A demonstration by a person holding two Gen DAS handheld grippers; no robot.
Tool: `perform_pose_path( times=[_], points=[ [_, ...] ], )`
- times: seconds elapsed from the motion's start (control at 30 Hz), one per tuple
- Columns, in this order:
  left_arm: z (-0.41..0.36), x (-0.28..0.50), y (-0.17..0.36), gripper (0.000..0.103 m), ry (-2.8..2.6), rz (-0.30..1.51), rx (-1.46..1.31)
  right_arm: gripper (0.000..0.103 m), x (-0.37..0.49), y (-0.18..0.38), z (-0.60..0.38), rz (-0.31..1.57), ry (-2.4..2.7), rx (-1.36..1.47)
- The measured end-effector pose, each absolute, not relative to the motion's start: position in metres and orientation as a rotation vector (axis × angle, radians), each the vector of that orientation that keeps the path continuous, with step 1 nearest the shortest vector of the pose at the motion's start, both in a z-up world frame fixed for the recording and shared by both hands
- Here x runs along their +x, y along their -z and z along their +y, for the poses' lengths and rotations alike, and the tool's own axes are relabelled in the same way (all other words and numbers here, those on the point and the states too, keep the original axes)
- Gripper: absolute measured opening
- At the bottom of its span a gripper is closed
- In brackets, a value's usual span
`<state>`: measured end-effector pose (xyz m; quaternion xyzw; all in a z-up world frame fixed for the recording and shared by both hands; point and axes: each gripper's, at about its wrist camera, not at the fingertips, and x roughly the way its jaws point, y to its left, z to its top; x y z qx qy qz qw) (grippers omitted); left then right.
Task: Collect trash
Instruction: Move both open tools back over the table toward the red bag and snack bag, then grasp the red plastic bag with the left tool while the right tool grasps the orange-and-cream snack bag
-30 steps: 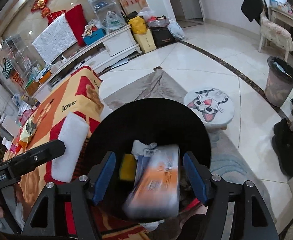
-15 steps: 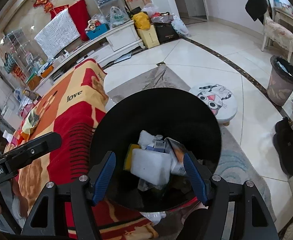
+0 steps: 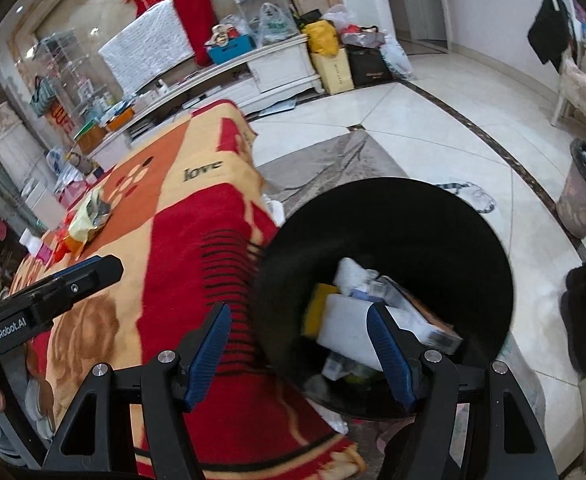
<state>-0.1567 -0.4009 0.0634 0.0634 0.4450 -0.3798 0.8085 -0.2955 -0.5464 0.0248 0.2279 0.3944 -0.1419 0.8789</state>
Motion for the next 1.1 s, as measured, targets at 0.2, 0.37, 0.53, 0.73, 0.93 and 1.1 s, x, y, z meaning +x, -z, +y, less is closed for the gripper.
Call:
perform_pose_path(
  times=[0.2, 0.37, 0.53, 0.73, 0.93, 1.1],
  points=[
    [-0.360, -0.138, -0.064, 0.063, 0.735, 0.945, 0.102, 0.068, -0.270, -0.028, -0.516, 0.834, 0.237, 0.440],
    [-0.322, -0.122, -0.063, 0.063, 0.672, 0.952, 0.070, 0.075, -0.244, -0.029, -0.488, 0.853, 0.176, 0.405],
    [-0.279, -0.101, -0.060, 0.063, 0.590, 0.958, 0.042, 0.075, -0.215, -0.027, -0.460, 0.872, 0.112, 0.376],
    [-0.220, -0.074, -0.058, 0.063, 0.488, 0.962, -0.001, 0.079, -0.165, -0.025, -0.419, 0.901, 0.006, 0.328],
    [-0.171, -0.037, -0.060, 0.063, 0.408, 0.965, -0.049, 0.086, -0.099, -0.035, -0.381, 0.895, -0.104, 0.281],
    [-0.150, -0.007, -0.065, 0.063, 0.383, 0.965, -0.090, 0.090, -0.040, -0.048, -0.354, 0.887, -0.173, 0.215]
  ],
)
